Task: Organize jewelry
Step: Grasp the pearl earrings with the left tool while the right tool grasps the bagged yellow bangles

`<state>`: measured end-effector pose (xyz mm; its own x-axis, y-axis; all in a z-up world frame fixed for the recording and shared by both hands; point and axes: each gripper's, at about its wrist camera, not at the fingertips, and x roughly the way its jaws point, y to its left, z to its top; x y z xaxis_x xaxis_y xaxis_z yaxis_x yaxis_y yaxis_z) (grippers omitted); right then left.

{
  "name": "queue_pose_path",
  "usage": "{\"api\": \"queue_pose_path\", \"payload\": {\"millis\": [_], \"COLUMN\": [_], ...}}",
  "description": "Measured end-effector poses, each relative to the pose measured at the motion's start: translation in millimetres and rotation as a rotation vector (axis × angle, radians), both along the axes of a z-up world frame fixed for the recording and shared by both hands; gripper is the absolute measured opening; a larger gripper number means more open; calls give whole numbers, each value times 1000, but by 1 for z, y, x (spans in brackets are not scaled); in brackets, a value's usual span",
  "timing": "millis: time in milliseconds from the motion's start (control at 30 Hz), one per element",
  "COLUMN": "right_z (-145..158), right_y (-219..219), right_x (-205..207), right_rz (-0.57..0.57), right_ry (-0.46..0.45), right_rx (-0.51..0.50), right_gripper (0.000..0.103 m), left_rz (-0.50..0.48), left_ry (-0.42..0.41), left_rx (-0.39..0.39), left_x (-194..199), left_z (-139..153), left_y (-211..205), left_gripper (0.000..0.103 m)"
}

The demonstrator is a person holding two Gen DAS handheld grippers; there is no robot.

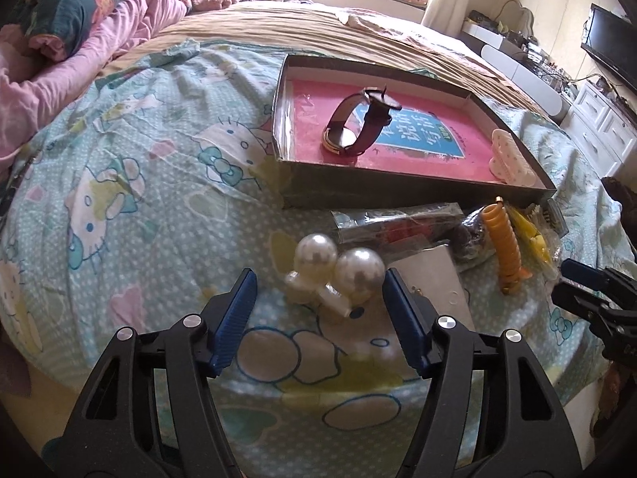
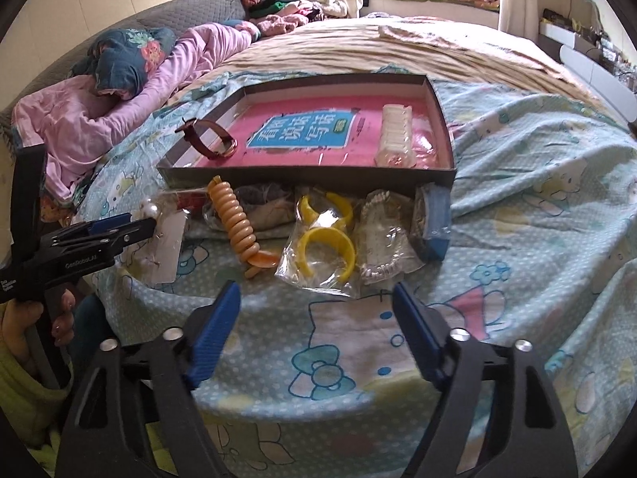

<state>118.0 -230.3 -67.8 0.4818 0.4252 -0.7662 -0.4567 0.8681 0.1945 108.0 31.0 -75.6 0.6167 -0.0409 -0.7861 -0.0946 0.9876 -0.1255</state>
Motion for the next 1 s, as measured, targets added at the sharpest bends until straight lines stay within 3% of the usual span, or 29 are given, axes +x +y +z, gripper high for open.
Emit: {"api": "queue_pose_path", "payload": {"millis": [67,233,433,667,733,1000], "right_z": [-3,-4,-5,-17,-19,-11], "right_y": [2,8,18,30,31,14], "right_x": [4,13,28,46,46,39], "right_rz": [4,14,6,20,17,8], "right_ry": [15,11,-14,16,8,47], "right_rx": [13,24,-13,-39,-41,44], "right_gripper": [60,58,51,50,41,39], "left_rz": [0,-15,-21,22,34,51], "left_ry": [0,-16,-27,-53,-58,-92], "left_rx": [1,-18,-25,-53,-59,-67], "left_x": [2,4,0,-9,-11,-17], "left_z": [-2,-1,1,10,12,26], "left_y": [0,1,3,22,26,32], "left_gripper": [53,38,37,37,37,37]}}
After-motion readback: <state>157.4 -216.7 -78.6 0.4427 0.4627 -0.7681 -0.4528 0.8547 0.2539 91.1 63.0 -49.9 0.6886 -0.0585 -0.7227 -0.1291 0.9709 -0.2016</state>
